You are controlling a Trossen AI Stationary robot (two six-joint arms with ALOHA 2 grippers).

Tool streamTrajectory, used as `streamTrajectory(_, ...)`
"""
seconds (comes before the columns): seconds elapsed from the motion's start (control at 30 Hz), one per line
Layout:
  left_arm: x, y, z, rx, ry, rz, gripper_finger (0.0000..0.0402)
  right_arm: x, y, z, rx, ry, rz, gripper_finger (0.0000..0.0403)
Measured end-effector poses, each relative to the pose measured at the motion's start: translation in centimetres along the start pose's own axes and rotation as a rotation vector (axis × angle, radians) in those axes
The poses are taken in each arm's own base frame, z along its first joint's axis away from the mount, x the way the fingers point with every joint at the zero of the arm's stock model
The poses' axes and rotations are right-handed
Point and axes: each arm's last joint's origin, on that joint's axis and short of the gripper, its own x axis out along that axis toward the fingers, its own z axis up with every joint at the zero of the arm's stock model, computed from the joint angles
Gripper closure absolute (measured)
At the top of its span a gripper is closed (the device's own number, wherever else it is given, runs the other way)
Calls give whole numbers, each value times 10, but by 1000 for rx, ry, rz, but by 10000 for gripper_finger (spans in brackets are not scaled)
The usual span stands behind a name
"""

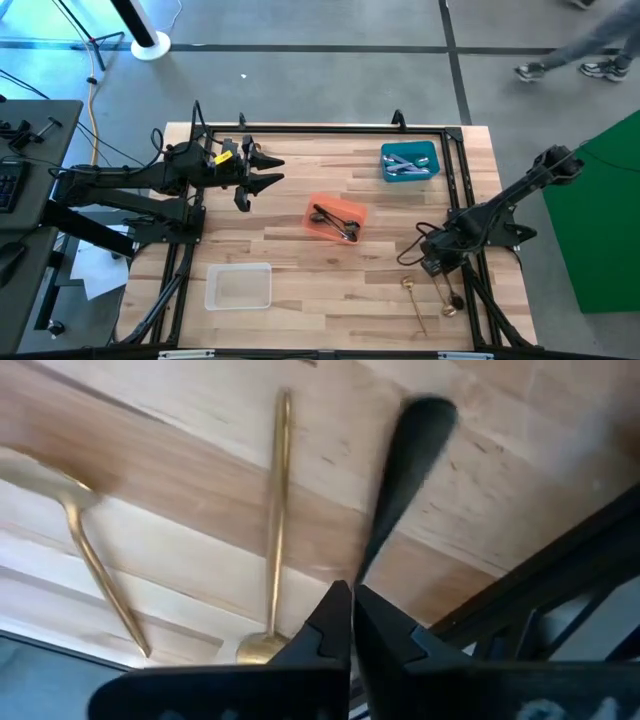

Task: Sort silverware by color (type)
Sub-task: Put the black spoon into the orange bin

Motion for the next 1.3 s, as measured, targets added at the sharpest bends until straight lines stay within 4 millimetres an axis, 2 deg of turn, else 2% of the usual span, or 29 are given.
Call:
streamTrajectory(0.57, 0, 0, 0, 0, 0, 0, 241, -1, 5, -1, 22, -3, 60, 399)
streamTrajectory(0.67, 0, 0, 0, 0, 1, 0, 241, -1, 5, -1, 40, -7, 56, 379)
streamTrajectory(0.9, 0, 0, 0, 16, 2, 0, 241, 4, 1, -11, 56, 3, 7, 278)
streamTrajectory(1.0, 0, 0, 0, 29, 1, 0, 241, 6, -3, -12, 58, -19, -41, 250)
streamTrajectory(1.3, 0, 0, 0, 36, 1, 0, 241, 17, 0, -9, 43, -24, -98, 248)
